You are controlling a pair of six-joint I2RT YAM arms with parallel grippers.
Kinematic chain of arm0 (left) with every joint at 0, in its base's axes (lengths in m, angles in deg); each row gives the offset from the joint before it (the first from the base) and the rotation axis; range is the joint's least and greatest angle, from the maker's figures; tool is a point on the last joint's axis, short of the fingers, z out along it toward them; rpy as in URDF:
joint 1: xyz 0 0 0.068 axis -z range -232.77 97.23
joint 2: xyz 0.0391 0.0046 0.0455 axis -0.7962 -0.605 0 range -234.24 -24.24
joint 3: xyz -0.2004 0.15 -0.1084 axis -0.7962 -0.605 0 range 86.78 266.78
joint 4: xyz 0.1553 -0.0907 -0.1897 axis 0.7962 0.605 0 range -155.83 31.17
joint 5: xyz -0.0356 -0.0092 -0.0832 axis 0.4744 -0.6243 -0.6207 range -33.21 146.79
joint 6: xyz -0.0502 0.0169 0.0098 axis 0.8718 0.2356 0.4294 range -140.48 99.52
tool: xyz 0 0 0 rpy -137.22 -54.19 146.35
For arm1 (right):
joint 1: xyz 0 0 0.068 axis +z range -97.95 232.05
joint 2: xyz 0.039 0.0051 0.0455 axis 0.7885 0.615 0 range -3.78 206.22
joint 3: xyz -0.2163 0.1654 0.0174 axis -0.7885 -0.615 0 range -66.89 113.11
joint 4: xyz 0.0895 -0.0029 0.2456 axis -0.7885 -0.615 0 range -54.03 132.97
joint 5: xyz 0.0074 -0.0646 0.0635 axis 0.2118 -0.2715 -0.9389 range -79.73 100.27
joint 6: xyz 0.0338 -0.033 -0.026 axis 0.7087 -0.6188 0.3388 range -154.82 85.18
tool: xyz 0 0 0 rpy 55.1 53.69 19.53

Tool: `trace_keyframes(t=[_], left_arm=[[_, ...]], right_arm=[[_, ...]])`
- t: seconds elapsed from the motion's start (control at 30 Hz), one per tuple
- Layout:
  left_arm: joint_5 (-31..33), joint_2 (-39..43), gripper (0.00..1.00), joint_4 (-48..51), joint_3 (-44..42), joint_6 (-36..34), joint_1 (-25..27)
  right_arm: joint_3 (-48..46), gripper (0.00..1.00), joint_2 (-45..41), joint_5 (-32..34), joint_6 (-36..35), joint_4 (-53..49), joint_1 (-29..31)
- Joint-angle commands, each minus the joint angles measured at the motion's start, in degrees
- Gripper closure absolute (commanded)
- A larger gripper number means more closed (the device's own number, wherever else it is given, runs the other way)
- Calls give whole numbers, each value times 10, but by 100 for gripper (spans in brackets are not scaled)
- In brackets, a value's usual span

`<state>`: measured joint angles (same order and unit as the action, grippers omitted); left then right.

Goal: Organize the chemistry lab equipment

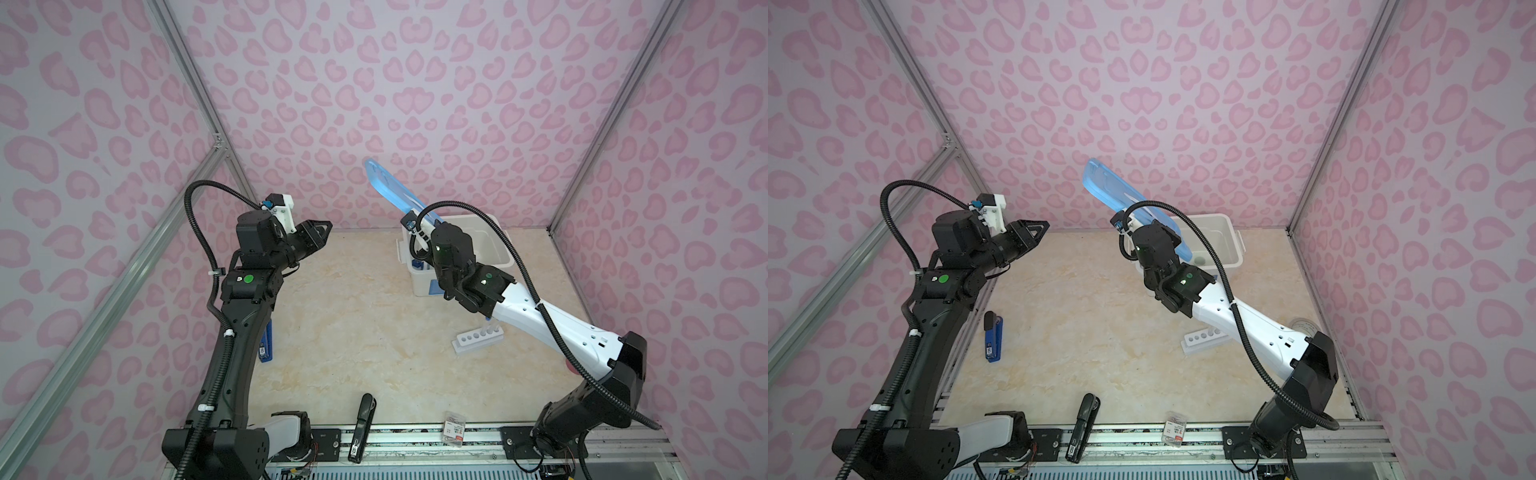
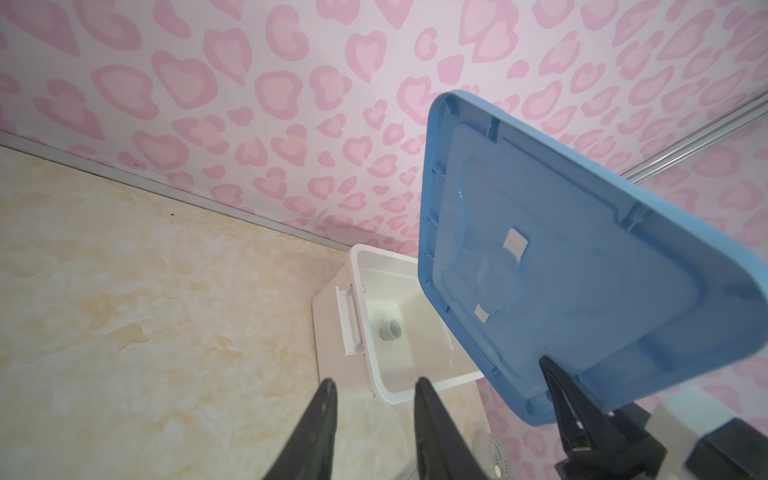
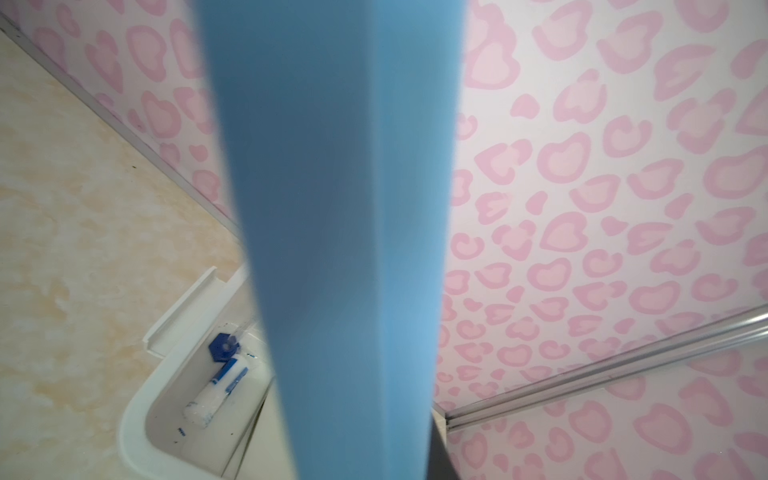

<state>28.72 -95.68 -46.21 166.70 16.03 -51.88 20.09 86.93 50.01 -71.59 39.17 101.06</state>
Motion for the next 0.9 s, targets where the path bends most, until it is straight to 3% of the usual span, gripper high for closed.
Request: trace_keyframes(t=[0.0,0.3,0.47,0.67,0.87], left_arm=[[-14,-3,65,-70,9,50,2],[-65,-34,58,-129,8,160,2],[-98,-56,56,-164,7,219,2],[-155,-83,53,-263,-25,337,13],[-178,-102,48,-275,-13,355,13]], right_arm=[[-58,87,-3,94,-149,220,16],[-146,88,18,126,-306,409,42],[-175,89,16,118,-328,431,51],[-193,91,23,108,-341,447,66],[-208,92,28,102,-357,462,76]])
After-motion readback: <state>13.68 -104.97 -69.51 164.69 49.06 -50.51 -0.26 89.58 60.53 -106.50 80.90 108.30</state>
